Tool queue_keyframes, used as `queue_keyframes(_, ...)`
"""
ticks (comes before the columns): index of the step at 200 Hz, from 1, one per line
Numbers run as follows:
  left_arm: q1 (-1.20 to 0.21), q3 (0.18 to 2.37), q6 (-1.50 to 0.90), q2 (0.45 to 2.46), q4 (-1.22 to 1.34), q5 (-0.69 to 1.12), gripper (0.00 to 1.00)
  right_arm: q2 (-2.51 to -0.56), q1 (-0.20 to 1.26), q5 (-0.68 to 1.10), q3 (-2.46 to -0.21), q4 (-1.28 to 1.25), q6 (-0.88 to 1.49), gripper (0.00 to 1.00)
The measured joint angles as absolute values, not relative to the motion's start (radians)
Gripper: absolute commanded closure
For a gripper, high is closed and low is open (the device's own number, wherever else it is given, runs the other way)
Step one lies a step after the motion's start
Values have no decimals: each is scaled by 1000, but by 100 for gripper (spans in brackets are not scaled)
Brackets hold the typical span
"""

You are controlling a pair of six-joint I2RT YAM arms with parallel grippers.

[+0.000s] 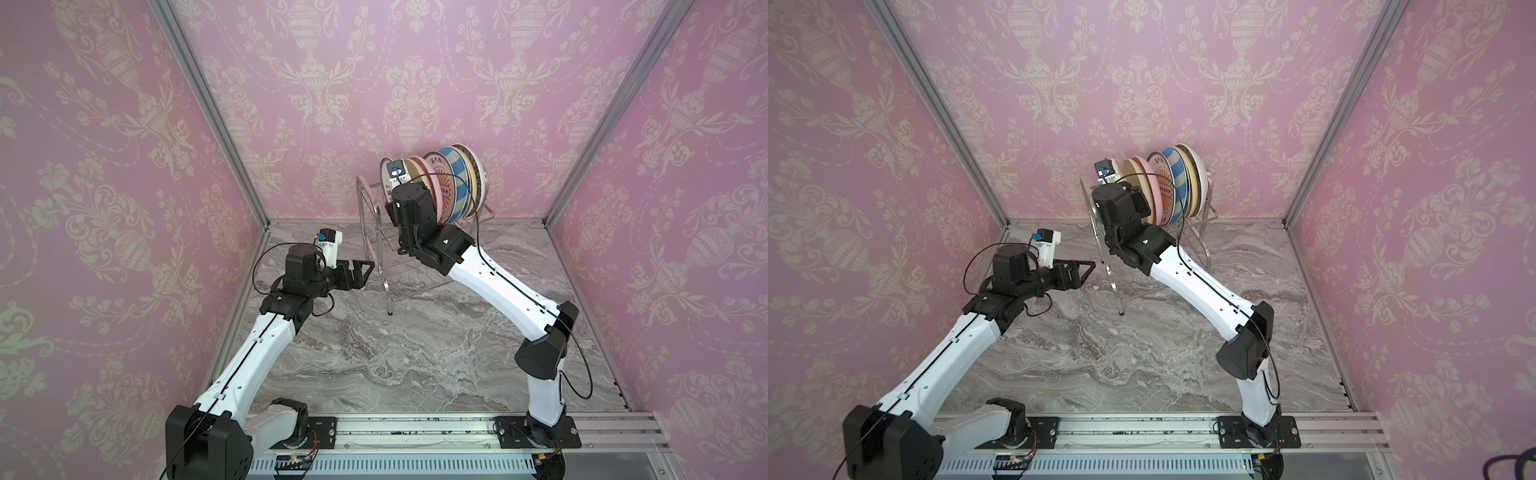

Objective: Load plates into a dish rack
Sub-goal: Place the plate on the dish rack.

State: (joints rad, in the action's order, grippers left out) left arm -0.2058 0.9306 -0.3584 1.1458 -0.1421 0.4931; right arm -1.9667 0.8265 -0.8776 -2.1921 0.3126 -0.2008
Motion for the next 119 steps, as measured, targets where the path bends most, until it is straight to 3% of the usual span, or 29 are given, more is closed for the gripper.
queue_keyframes(16,-206,931,-361,1149,-139,493,1,-1967,826,-877,-2192,312,-199,87)
queue_keyframes(66,-206,934,-361,1149,-139,493,1,-1966,820,-886,-2181,312,-190,84)
queue_keyframes(104,-206,936,-362,1149,-139,493,1,-1966,809,-888,-2180,311,-196,61)
queue_keyframes(119,-206,936,-365,1149,-140,493,1,-1966,807,-886,-2181,311,-215,59)
